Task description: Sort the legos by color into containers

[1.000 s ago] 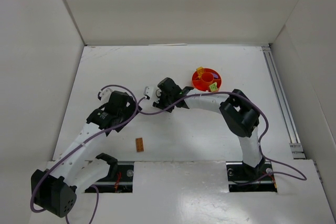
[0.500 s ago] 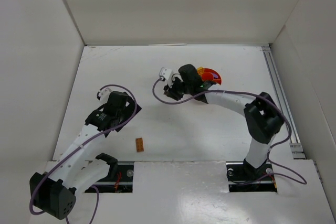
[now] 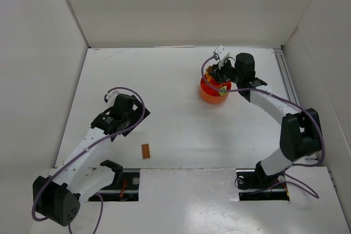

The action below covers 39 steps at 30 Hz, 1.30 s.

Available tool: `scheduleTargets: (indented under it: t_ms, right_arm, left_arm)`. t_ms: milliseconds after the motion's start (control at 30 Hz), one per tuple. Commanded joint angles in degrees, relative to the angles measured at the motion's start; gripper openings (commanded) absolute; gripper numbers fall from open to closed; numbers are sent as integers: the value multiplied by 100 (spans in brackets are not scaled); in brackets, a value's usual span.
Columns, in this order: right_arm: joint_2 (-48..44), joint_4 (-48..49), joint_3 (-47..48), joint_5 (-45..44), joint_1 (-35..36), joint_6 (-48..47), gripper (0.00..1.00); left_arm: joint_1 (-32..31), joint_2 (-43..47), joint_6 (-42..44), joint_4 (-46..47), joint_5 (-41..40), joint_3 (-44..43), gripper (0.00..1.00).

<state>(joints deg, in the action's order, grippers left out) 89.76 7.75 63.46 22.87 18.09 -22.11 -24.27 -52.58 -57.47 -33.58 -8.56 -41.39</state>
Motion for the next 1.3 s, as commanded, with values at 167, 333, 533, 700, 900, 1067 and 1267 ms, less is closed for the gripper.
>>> scheduleTargets:
  t_ms: [167,333,533,700,900,1067,1267]
  right_arm:
    - [-353,912,-642,569,-279,312,17]
    - [-293,1228,-817,692,-446,479,19]
    - [-239,1413,-923,780,-569,532,21]
    - [-239,1466,-985,885,-631,584,23]
    - [-125,1589,-1038,1009,-631,646,30]
    - [-134,1642,-1143,948,-684,646,36]
    - [-239,1695,-1249,894,-684,646,45]
  left_arm:
    - [28,-86,35,-113,284,87,100]
    - [28,-138,-18,-113,337,210,100]
    - [28,-192,-18,-166,390,210,100]
    - [28,-192,-18,-280,443,263,100]
    - [28,-253,-71,-386,495,315,100]
    - [28,-253,-123,-491,548,420,100]
    - [28,-367,-124,-491,601,535,100]
